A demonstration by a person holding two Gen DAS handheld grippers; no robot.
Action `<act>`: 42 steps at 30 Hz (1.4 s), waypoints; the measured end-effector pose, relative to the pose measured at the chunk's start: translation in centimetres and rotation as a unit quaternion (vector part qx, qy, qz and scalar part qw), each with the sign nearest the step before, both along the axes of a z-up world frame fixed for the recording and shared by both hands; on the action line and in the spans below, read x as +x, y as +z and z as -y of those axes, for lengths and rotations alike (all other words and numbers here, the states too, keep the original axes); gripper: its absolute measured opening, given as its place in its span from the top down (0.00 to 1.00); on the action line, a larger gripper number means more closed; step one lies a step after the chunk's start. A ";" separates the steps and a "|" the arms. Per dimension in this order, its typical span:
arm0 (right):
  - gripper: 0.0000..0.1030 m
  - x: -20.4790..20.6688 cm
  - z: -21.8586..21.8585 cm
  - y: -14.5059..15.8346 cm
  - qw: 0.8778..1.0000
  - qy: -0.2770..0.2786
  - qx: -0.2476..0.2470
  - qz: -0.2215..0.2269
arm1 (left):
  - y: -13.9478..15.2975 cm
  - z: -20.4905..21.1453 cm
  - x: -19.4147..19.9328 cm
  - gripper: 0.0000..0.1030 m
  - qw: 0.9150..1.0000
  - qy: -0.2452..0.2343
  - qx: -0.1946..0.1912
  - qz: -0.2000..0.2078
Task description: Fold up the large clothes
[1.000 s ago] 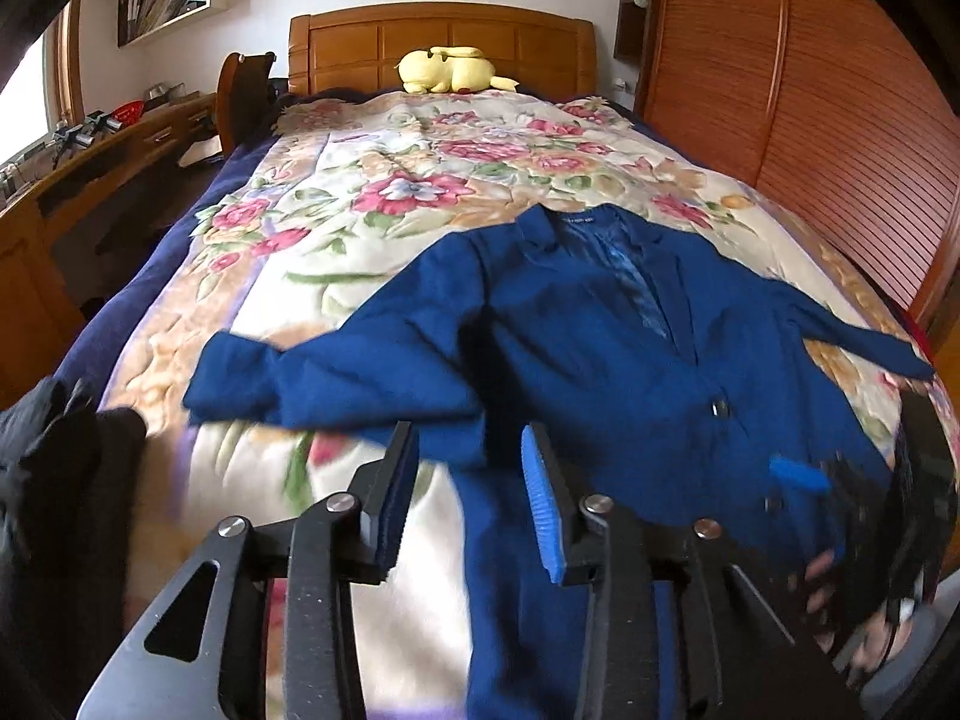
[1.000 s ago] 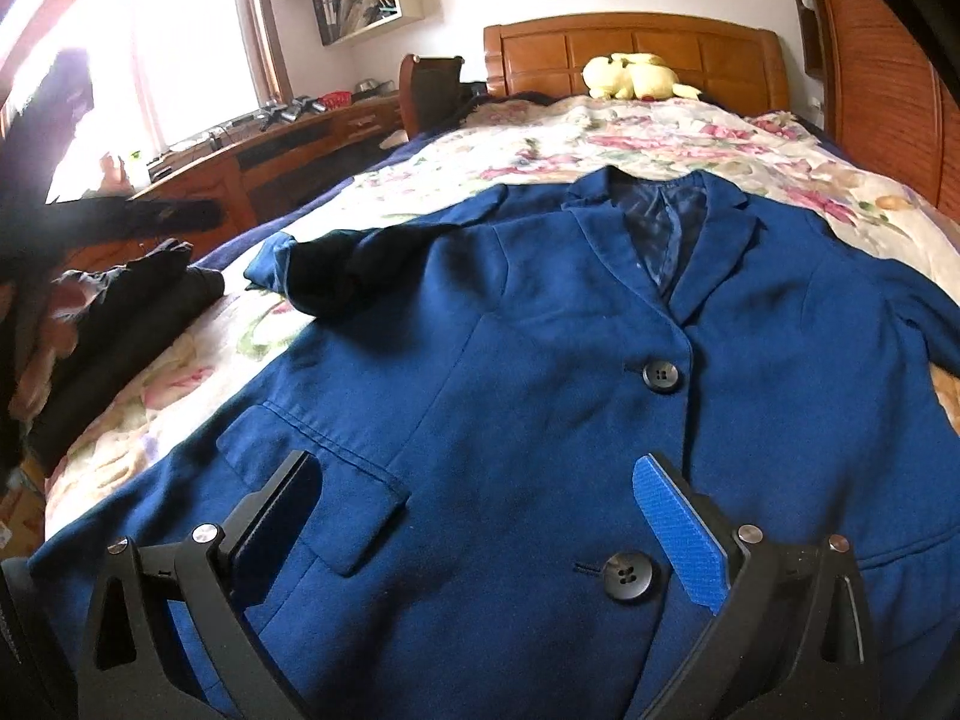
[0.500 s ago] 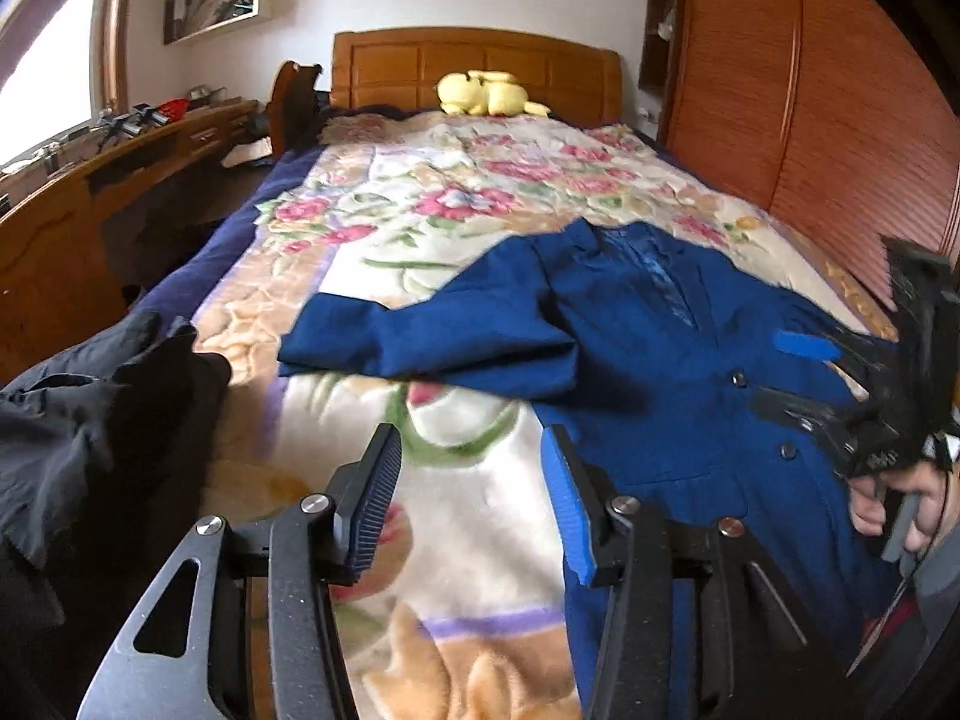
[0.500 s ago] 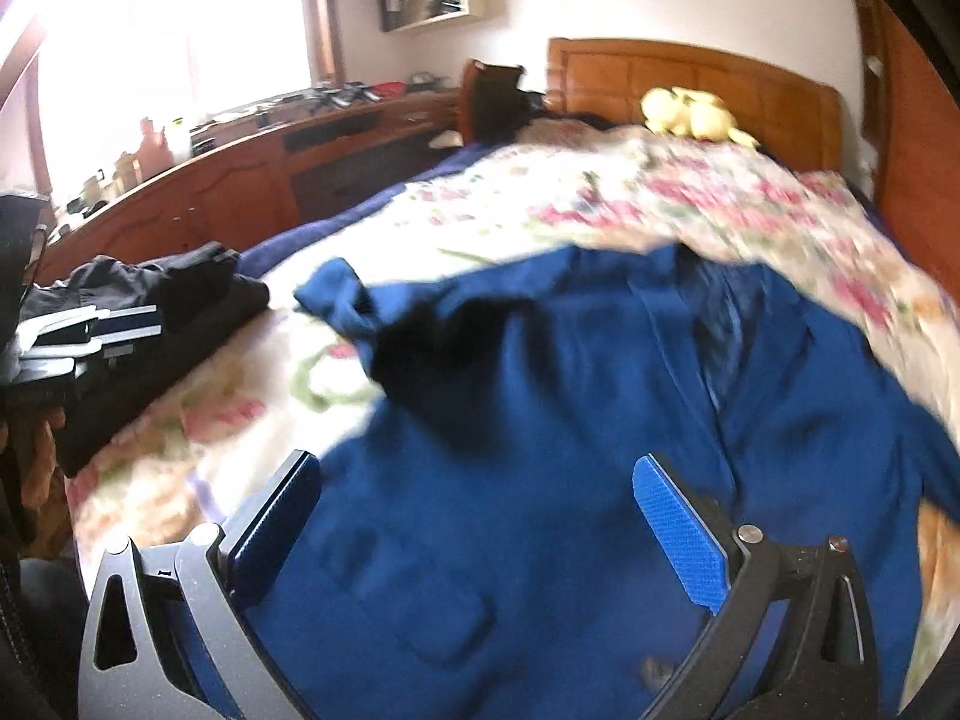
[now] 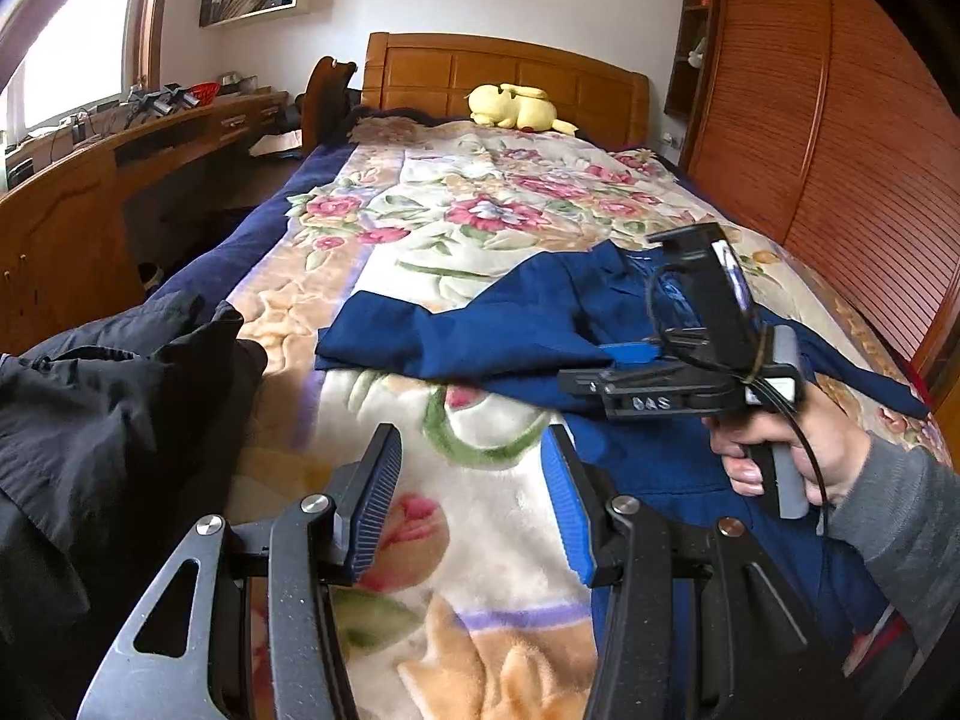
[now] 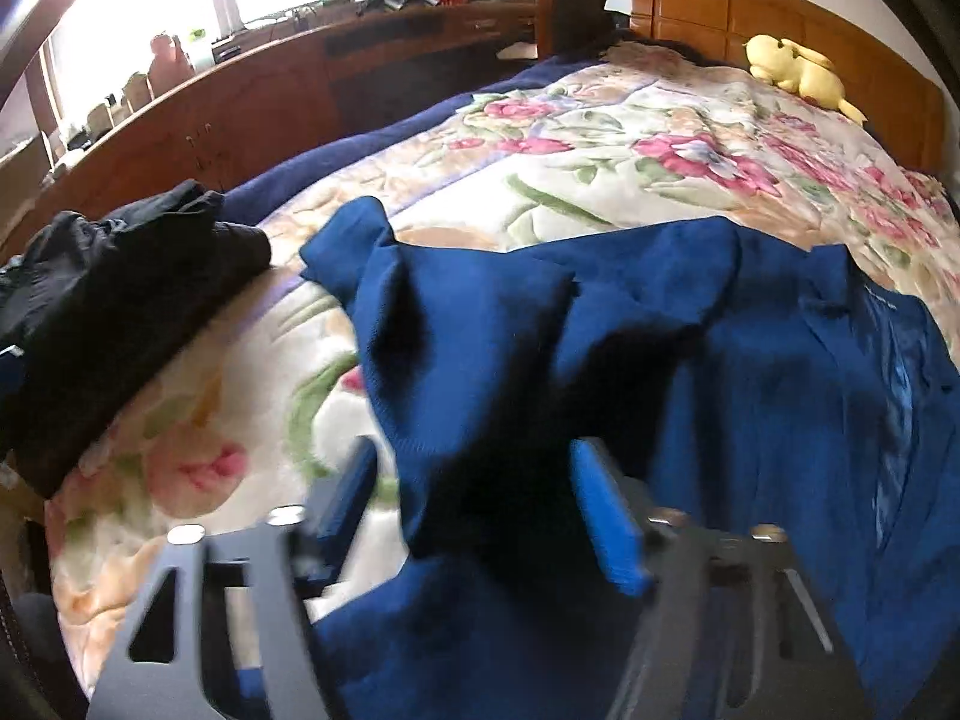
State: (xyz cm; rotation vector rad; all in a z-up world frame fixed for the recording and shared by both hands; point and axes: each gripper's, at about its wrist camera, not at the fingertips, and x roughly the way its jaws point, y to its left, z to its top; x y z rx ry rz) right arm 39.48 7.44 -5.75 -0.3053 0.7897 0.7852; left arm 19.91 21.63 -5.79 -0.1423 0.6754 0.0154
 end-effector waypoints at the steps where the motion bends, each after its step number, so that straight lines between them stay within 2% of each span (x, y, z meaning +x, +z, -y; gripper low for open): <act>1: 0.67 0.4 -0.1 -0.1 1.000 -0.001 0.002 -0.006 | 0.0 0.0 0.0 0.52 1.000 -0.001 -0.001 0.000; 2: 0.77 0.7 -0.1 0.1 1.000 -0.002 0.003 -0.005 | 0.0 0.0 0.1 0.52 1.000 -0.002 -0.002 0.000; 4: 0.88 0.7 0.3 0.8 1.000 -0.001 0.010 0.015 | -0.2 0.4 0.4 0.52 1.000 -0.007 -0.006 -0.002; 7: 0.94 -0.5 1.5 2.3 0.998 -0.011 0.027 0.053 | -0.4 1.6 0.9 0.52 1.000 -0.018 -0.001 -0.007; 11: 0.96 -0.9 5.6 4.7 0.992 -0.051 0.065 0.095 | -0.3 3.0 1.6 0.52 1.000 -0.029 0.001 -0.007; 14: 0.95 -0.3 9.2 5.3 0.985 -0.101 0.070 0.119 | -0.3 4.2 2.3 0.52 0.999 -0.038 0.005 -0.008; 16: 0.95 0.4 11.0 4.7 0.983 -0.128 0.058 0.119 | -0.4 5.1 2.8 0.52 0.999 -0.045 0.007 -0.010; 18: 0.95 1.3 12.2 3.1 0.983 -0.143 0.025 0.109 | -0.5 5.8 3.2 0.52 0.999 -0.050 0.011 -0.012; 21: 0.95 1.7 12.8 0.6 0.986 -0.139 -0.012 0.090 | -0.5 6.8 3.9 0.52 0.998 -0.058 0.014 -0.016; 24: 0.95 0.7 12.7 -0.5 0.988 -0.116 -0.022 0.100 | -0.5 7.6 4.3 0.52 0.998 -0.064 0.013 -0.015; 27: 0.90 0.1 12.7 -0.7 0.990 -0.098 -0.019 0.098 | -0.6 7.9 4.5 0.52 0.997 -0.068 0.015 -0.017; 28: 0.82 0.1 12.9 -0.5 0.990 -0.095 -0.018 0.101 | -0.6 8.0 4.6 0.52 0.997 -0.068 0.016 -0.019; 29: 0.66 -0.1 13.3 -0.3 0.990 -0.092 -0.017 0.105 | -0.6 8.0 4.6 0.52 0.997 -0.068 0.016 -0.019; 31: 0.47 -0.2 14.5 0.9 0.989 -0.089 -0.008 0.115 | -0.7 7.8 4.5 0.52 0.997 -0.066 0.014 -0.021; 35: 0.40 0.0 14.5 2.8 0.986 -0.084 0.000 0.144 | -0.9 7.6 4.8 0.52 0.998 -0.063 0.014 -0.025; 38: 0.40 0.2 12.6 3.4 0.988 -0.061 0.000 0.139 | -1.0 7.6 4.7 0.52 0.998 -0.062 0.016 -0.025; 42: 0.40 0.8 9.6 2.9 0.995 -0.017 0.003 0.103 | -1.1 7.2 4.5 0.52 0.998 -0.058 0.021 -0.026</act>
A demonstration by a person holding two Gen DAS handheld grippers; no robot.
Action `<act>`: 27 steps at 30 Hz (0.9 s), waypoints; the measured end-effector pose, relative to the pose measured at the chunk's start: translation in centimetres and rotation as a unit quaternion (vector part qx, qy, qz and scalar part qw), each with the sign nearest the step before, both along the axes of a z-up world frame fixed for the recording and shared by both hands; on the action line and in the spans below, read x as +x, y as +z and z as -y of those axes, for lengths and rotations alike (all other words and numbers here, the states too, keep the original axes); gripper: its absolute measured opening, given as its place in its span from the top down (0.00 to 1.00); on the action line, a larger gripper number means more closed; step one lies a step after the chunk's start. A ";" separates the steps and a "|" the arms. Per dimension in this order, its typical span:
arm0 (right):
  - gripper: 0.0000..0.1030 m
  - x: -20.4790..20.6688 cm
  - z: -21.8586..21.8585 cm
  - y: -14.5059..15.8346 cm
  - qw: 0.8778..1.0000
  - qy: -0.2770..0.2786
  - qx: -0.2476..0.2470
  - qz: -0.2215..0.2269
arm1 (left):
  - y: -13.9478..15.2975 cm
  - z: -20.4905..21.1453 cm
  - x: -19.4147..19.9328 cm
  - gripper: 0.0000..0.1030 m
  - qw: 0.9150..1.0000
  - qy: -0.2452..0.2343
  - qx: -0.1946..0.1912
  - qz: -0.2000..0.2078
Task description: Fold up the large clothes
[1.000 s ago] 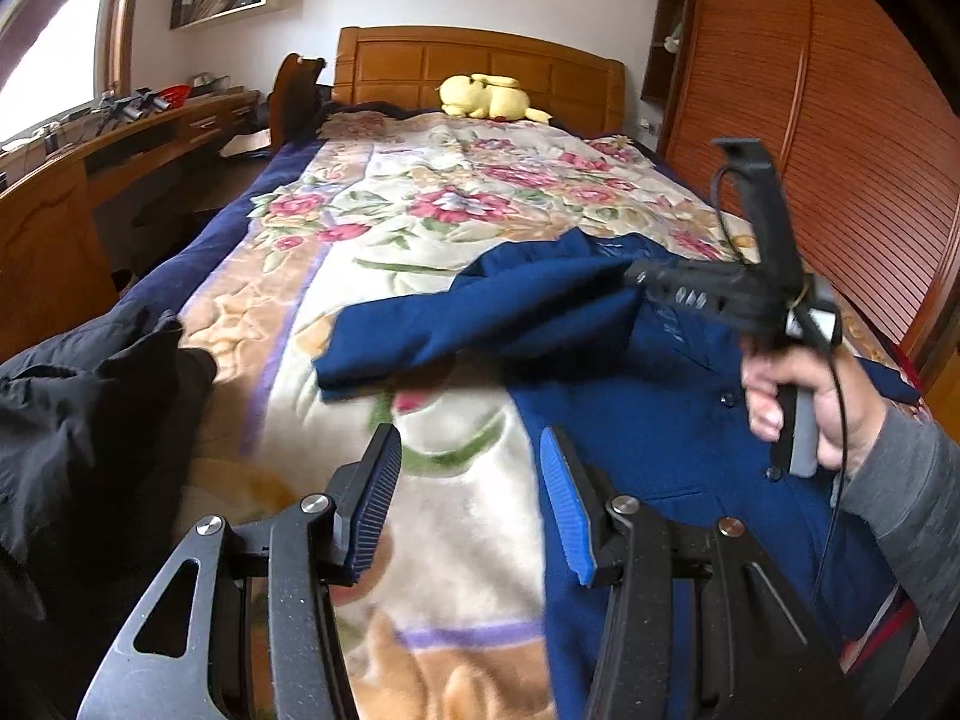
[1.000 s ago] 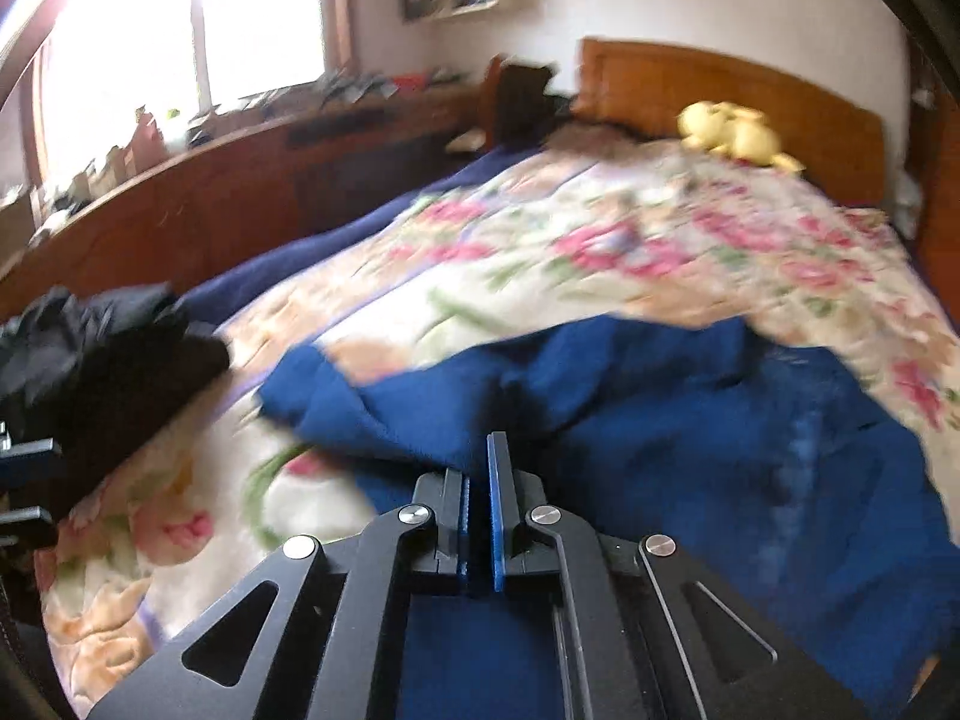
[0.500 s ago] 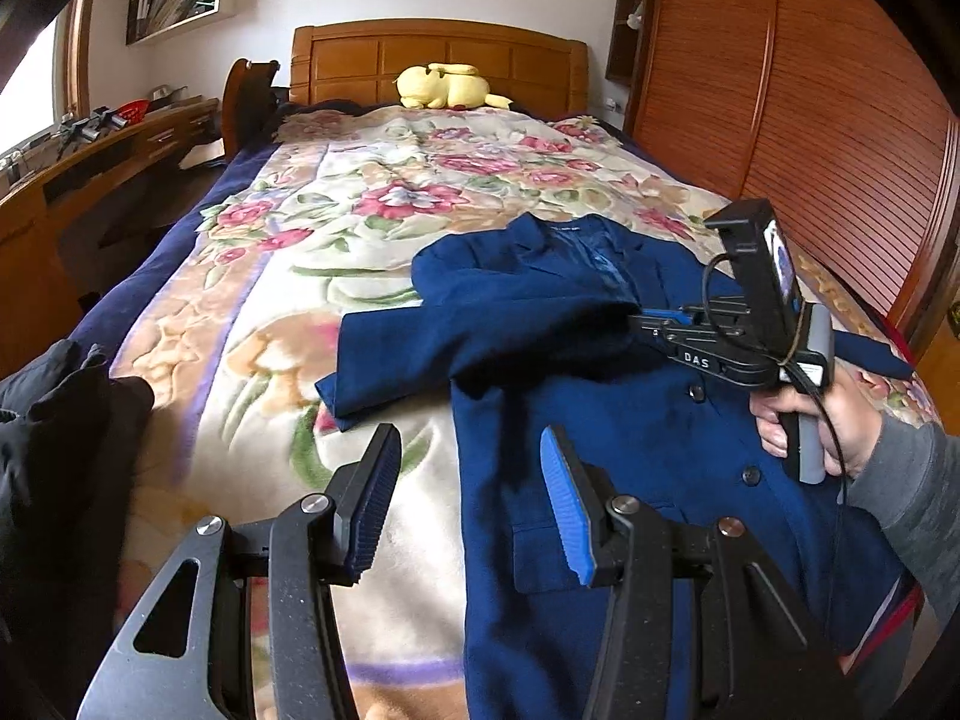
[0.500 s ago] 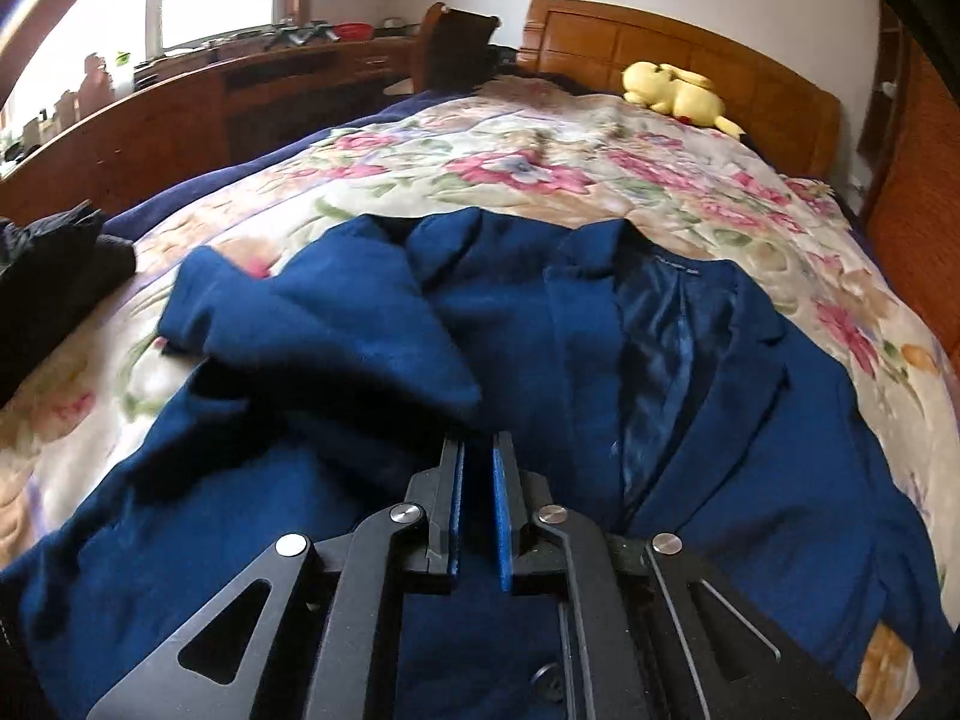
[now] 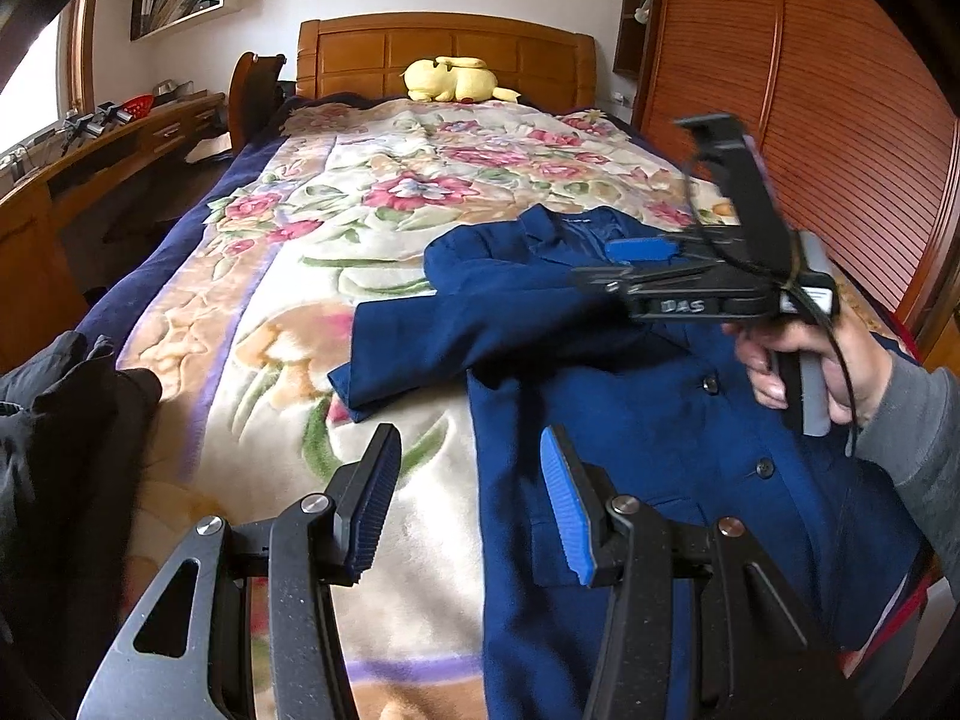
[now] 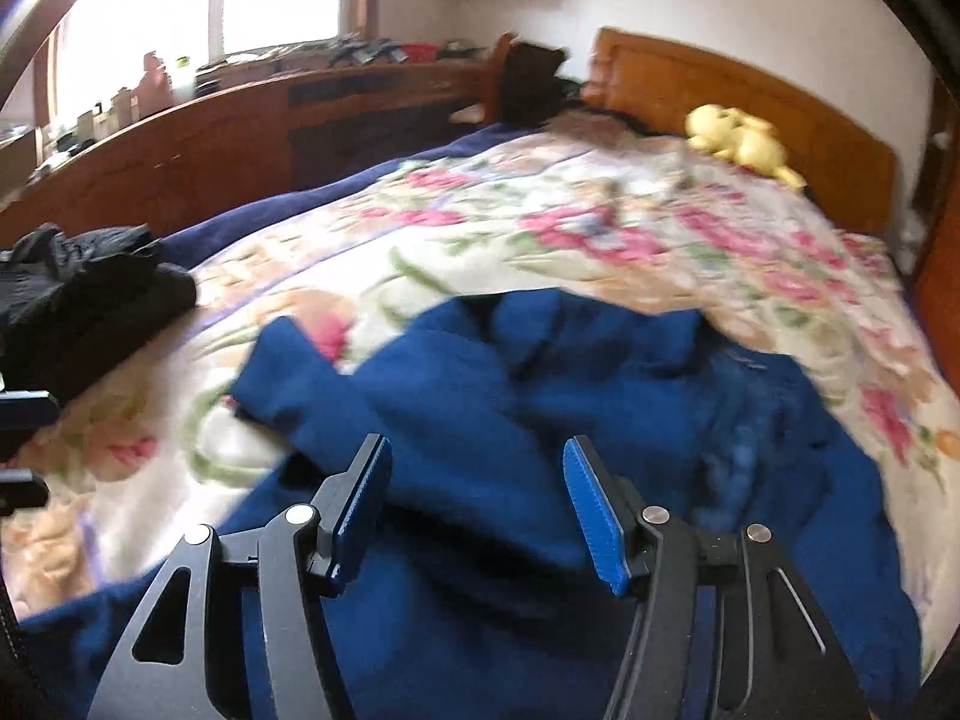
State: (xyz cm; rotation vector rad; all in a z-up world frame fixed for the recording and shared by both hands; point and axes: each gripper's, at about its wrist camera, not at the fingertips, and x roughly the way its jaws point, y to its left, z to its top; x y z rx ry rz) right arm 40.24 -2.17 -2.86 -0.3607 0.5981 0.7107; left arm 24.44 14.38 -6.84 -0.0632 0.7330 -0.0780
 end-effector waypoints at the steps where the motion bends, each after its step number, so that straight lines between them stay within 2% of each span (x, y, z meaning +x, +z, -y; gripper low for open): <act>1: 0.40 -0.1 -0.9 -0.2 1.000 0.010 -0.005 -0.006 | 0.0 -0.1 -0.1 0.52 1.000 0.002 0.003 0.000; 6: 0.40 -0.4 -4.9 -1.8 0.997 0.055 -0.048 -0.020 | 0.0 -0.6 -0.2 0.52 1.000 0.003 0.006 -0.003; 10: 0.40 0.1 -6.8 -3.5 0.994 0.055 -0.094 -0.031 | 0.1 -0.7 -0.3 0.52 1.000 0.003 0.008 -0.002; 12: 0.49 0.3 -7.2 -3.9 0.993 0.047 -0.104 -0.029 | 0.2 -0.6 -0.4 0.52 1.000 0.003 0.009 0.000; 13: 0.59 0.6 -7.3 -3.7 0.993 0.045 -0.106 -0.027 | 0.2 -0.6 -0.4 0.52 1.000 0.002 0.011 -0.001; 14: 0.72 0.7 -7.0 -3.7 0.993 0.044 -0.104 -0.025 | 0.2 -0.6 -0.5 0.52 1.000 0.003 0.010 -0.001; 16: 0.85 0.4 -6.7 -3.1 0.994 0.053 -0.091 -0.018 | 0.3 -0.6 -0.5 0.52 1.000 0.002 0.009 0.000; 17: 0.87 0.0 -6.5 -2.6 0.995 0.053 -0.085 -0.004 | 0.3 -0.6 -0.5 0.52 1.000 0.002 0.009 -0.001; 21: 0.88 -1.5 -4.3 0.5 0.998 0.019 -0.039 0.049 | 0.4 0.0 -0.5 0.52 1.000 -0.002 0.012 0.002; 27: 0.88 -3.3 0.6 6.0 0.995 -0.035 0.049 0.079 | 0.7 0.8 -0.3 0.52 1.000 -0.011 0.009 0.005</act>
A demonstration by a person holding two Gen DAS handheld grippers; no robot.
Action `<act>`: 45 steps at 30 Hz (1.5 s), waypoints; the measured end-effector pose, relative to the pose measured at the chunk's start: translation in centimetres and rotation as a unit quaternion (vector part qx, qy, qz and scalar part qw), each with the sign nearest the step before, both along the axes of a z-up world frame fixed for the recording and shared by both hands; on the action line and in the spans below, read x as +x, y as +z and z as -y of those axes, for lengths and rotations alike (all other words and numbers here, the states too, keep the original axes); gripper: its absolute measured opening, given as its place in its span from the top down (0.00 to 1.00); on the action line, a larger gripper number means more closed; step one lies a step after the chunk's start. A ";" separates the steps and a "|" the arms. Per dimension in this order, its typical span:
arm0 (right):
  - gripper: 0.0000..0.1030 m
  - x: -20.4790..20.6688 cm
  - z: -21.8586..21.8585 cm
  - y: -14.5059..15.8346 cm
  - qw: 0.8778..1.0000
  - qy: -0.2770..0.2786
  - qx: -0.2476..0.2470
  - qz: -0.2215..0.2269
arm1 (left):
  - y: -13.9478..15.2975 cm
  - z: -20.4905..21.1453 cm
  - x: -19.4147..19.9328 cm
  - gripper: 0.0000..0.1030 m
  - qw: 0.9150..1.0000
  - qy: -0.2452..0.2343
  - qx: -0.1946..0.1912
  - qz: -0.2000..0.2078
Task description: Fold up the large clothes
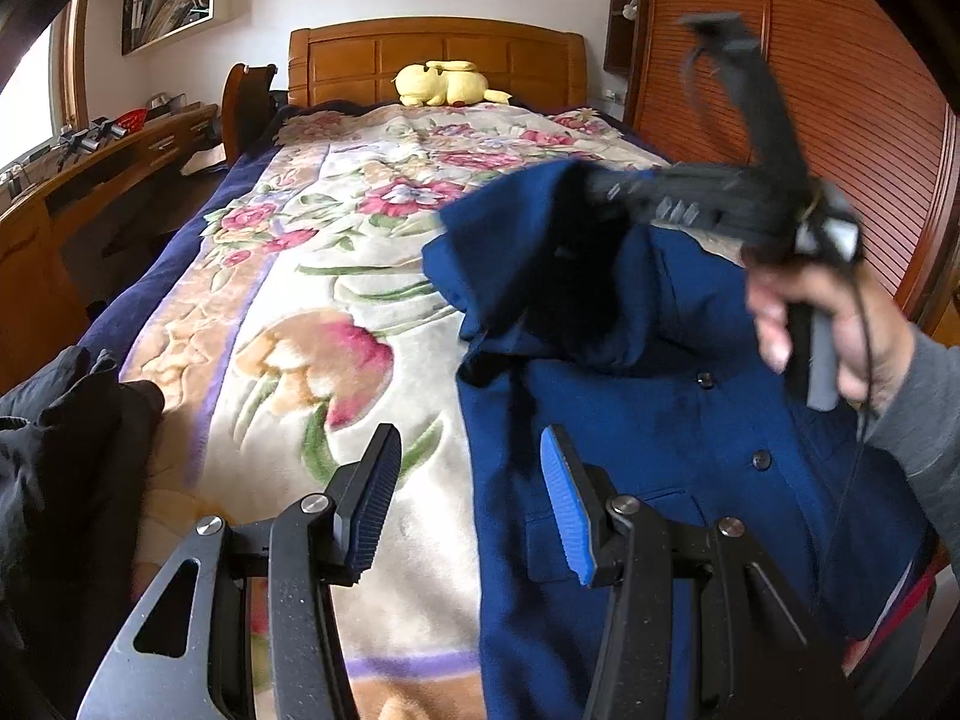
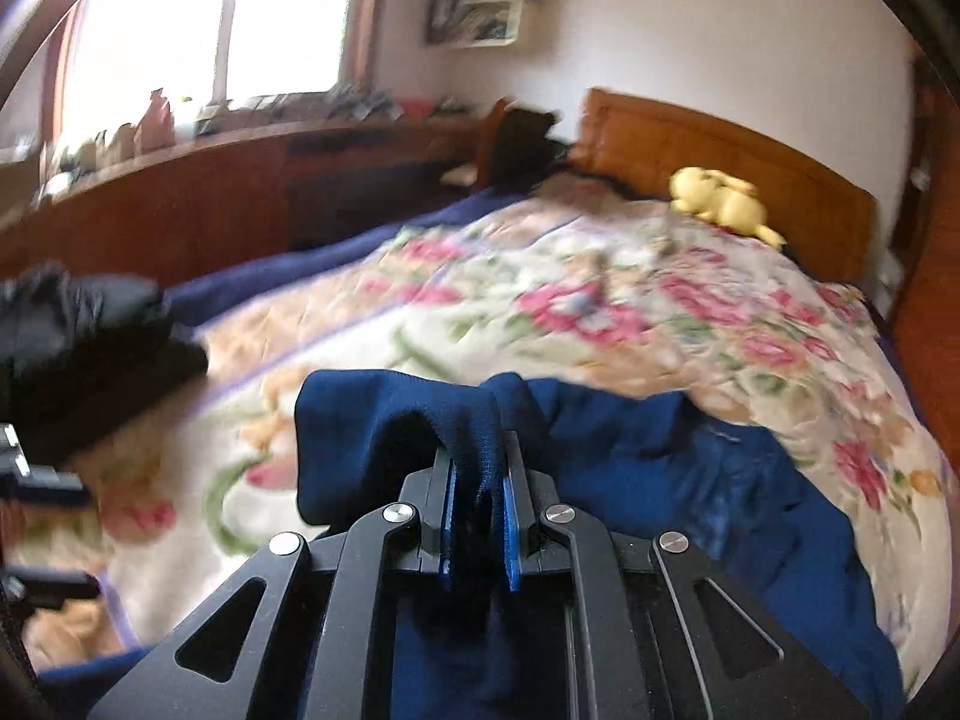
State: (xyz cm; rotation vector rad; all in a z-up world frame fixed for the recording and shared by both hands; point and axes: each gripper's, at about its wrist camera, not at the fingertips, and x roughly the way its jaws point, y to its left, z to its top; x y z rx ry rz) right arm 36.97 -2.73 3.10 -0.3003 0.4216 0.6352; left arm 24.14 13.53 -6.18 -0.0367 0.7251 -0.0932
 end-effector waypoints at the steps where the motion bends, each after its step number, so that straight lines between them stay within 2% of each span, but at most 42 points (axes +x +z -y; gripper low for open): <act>1: 0.88 -0.1 1.2 0.5 1.000 -0.012 0.016 -0.002 | 0.0 0.1 0.0 0.52 1.000 -0.002 0.000 0.000; 2: 0.88 -0.5 2.5 0.8 0.999 -0.027 0.027 -0.002 | 0.0 0.2 0.0 0.52 1.000 -0.003 0.002 -0.001; 4: 0.88 -0.9 5.0 0.8 0.995 -0.091 0.029 -0.007 | 0.0 0.6 0.0 0.52 1.000 -0.007 0.007 -0.001; 6: 0.88 -1.5 7.4 0.0 0.992 -0.112 0.044 -0.026 | 0.2 1.0 -0.1 0.52 1.000 -0.012 0.008 0.002; 13: 0.88 -3.5 12.2 -5.0 0.984 -0.162 -0.022 -0.063 | 0.4 2.5 0.0 0.52 1.000 -0.027 0.009 0.006; 16: 0.83 -3.3 13.5 -6.7 0.983 -0.154 -0.039 -0.096 | 0.2 3.0 0.1 0.52 0.999 -0.031 0.010 0.006; 20: 0.73 -4.3 14.0 -8.8 0.979 -0.117 -0.089 -0.139 | -0.3 3.6 0.4 0.52 0.999 -0.033 0.016 -0.001; 21: 0.71 -5.0 14.0 -9.1 0.979 -0.110 -0.093 -0.142 | -0.5 3.8 0.5 0.52 0.999 -0.033 0.017 -0.003; 23: 0.56 -5.8 13.7 -8.9 0.980 -0.098 -0.100 -0.143 | -0.7 4.1 0.6 0.52 0.999 -0.032 0.018 -0.007; 26: 0.49 -6.9 13.9 -8.4 0.982 -0.089 -0.090 -0.138 | -1.1 4.6 0.9 0.52 0.999 -0.034 0.020 -0.009; 32: 0.46 -5.4 15.4 -6.2 0.987 -0.084 -0.048 -0.126 | -2.0 6.0 1.5 0.52 0.999 -0.040 0.030 -0.019; 35: 0.46 -4.1 15.5 -6.0 0.990 -0.070 -0.039 -0.116 | -2.4 6.8 1.9 0.52 0.998 -0.046 0.030 -0.022; 41: 0.46 1.3 13.4 -7.2 0.984 -0.082 -0.058 -0.147 | -2.8 8.8 2.8 0.52 0.997 -0.061 0.027 -0.029; 45: 0.46 3.2 12.2 -7.7 0.982 -0.082 -0.058 -0.163 | -2.6 9.9 3.0 0.52 0.997 -0.072 0.029 -0.028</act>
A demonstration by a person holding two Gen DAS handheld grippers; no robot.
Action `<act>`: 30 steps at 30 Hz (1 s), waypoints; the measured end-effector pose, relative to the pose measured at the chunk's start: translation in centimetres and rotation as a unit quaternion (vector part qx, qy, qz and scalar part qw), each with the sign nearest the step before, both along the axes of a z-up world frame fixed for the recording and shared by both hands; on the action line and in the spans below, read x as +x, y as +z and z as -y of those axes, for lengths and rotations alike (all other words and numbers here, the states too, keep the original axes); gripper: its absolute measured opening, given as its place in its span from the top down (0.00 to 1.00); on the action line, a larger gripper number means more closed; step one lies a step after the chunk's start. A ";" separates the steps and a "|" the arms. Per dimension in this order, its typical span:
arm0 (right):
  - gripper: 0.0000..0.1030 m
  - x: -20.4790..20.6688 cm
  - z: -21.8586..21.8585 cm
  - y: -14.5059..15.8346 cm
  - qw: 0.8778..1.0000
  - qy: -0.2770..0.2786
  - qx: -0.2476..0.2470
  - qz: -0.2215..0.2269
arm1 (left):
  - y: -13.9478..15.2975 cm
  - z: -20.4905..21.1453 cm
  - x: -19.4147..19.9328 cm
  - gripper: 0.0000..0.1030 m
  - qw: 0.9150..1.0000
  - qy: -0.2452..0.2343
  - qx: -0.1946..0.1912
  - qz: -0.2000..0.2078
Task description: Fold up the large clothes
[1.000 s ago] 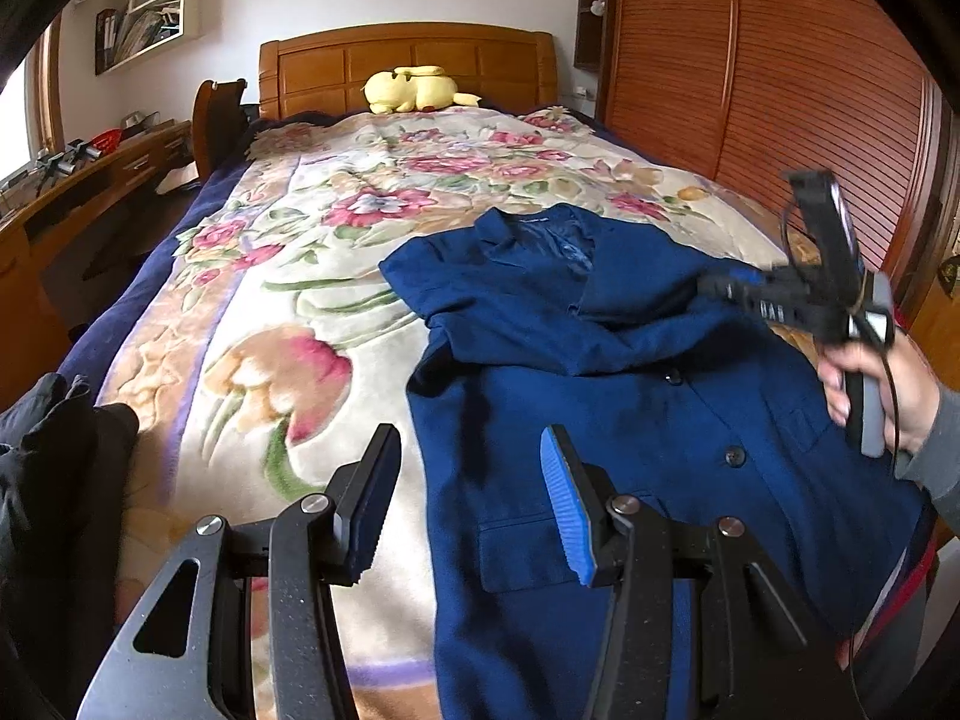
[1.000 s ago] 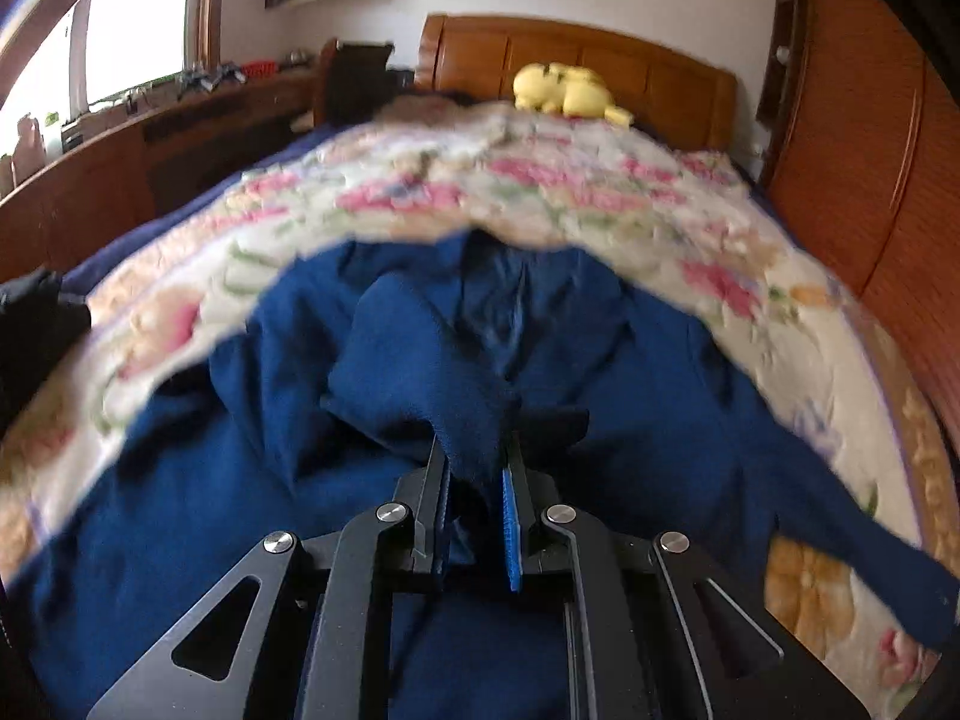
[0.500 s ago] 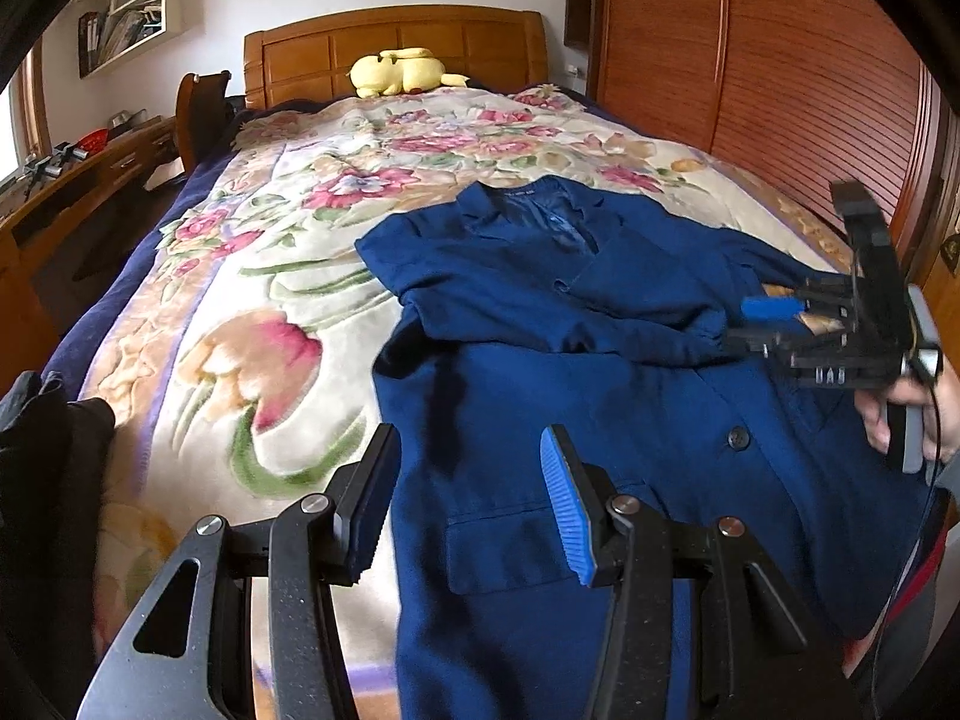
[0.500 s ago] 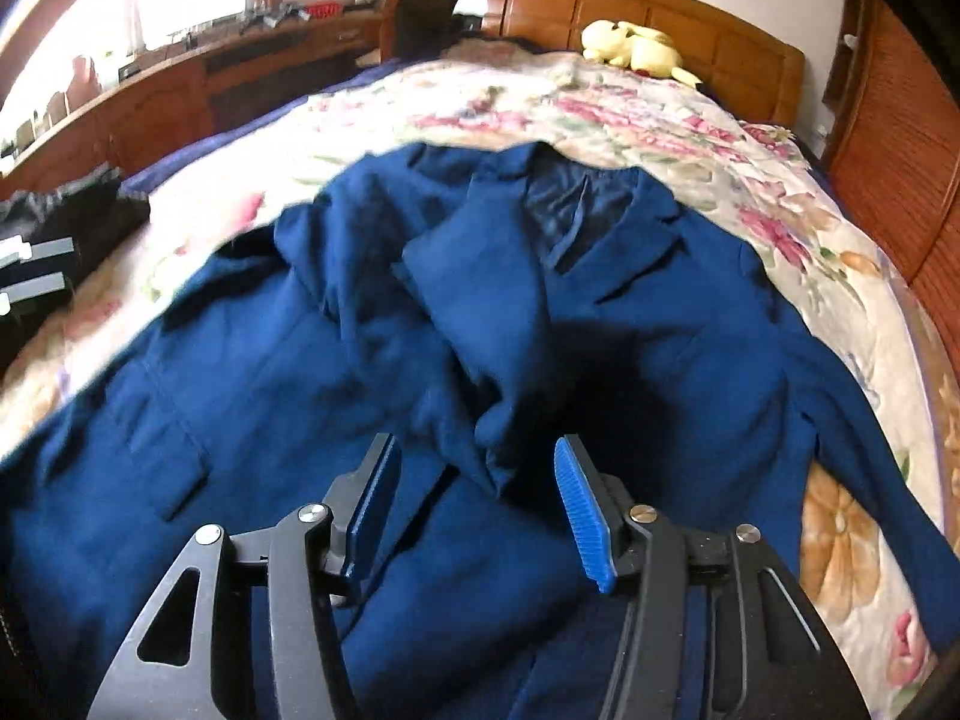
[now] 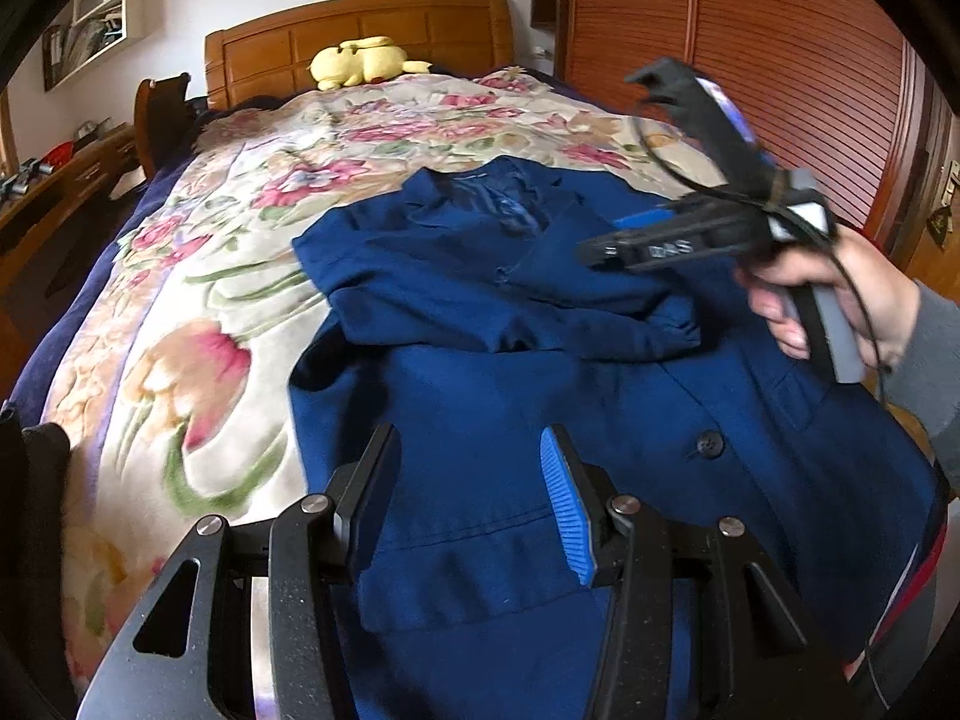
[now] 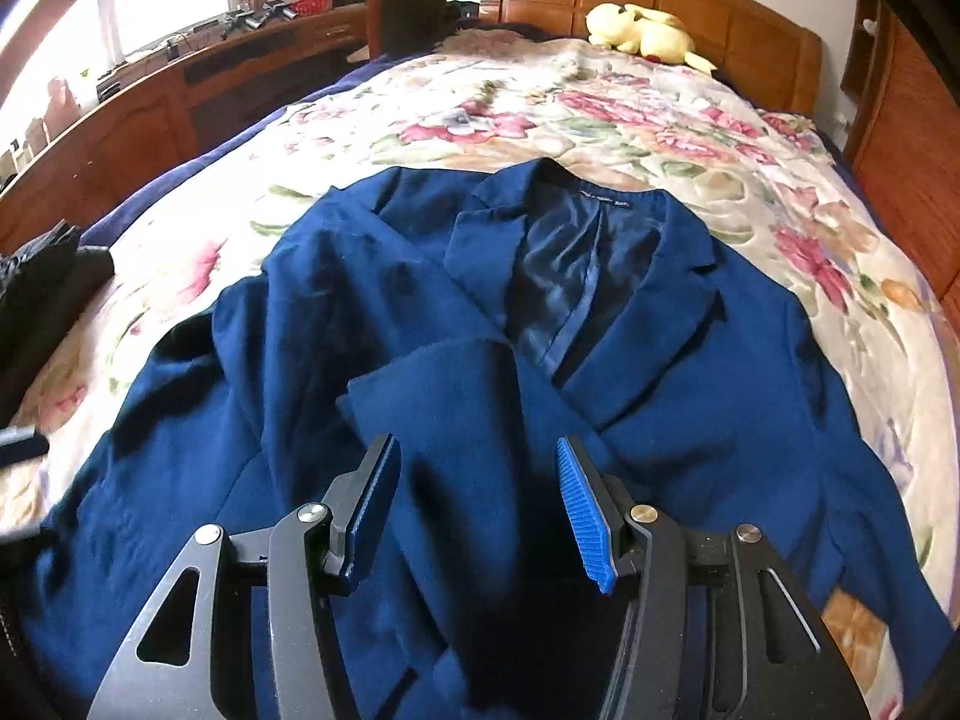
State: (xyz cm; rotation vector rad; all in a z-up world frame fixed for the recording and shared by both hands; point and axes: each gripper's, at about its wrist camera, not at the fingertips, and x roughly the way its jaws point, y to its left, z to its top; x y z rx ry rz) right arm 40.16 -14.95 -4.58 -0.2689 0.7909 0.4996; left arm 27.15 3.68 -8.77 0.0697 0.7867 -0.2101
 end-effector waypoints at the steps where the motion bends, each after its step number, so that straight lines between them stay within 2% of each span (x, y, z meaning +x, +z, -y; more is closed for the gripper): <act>1: 0.46 0.3 -0.1 0.0 1.000 0.001 0.004 -0.004 | 0.1 0.2 0.0 0.52 1.000 -0.003 0.000 0.000; 4: 0.46 0.9 -0.5 -0.1 1.000 0.002 0.005 -0.007 | 0.3 0.7 0.3 0.52 1.000 -0.006 -0.001 0.001; 5: 0.56 1.0 -0.6 -0.2 1.000 0.005 0.005 -0.008 | 0.4 0.8 0.4 0.52 1.000 -0.007 -0.003 0.001; 6: 0.69 0.9 -0.7 -0.2 1.000 0.015 0.008 -0.012 | 0.4 1.0 0.4 0.52 1.000 -0.009 -0.004 0.001; 7: 0.94 0.8 -0.7 -0.2 0.999 0.026 0.008 -0.016 | 0.5 1.2 0.5 0.52 1.000 -0.010 -0.004 0.001; 9: 0.95 0.2 -0.6 0.1 0.999 0.035 0.008 -0.005 | 0.7 1.5 0.4 0.52 1.000 -0.014 -0.003 0.004; 13: 0.95 -1.9 1.3 1.8 0.999 0.005 0.037 0.033 | 0.8 1.7 0.2 0.52 1.000 -0.020 -0.005 0.004; 17: 0.95 -5.4 4.0 3.8 0.995 -0.021 0.057 0.073 | 1.1 1.8 0.0 0.52 1.000 -0.021 -0.008 0.008; 22: 0.95 -10.7 7.1 4.7 0.991 -0.051 0.071 0.103 | 1.7 1.7 -0.5 0.52 1.000 -0.022 -0.013 0.015; 26: 0.95 -15.2 9.8 4.1 0.987 -0.083 0.101 0.098 | 1.8 1.8 -0.9 0.52 0.999 -0.025 -0.017 0.019; 30: 0.95 -18.2 11.3 1.7 0.985 -0.107 0.122 0.061 | 1.7 2.1 -1.5 0.52 0.999 -0.033 -0.016 0.018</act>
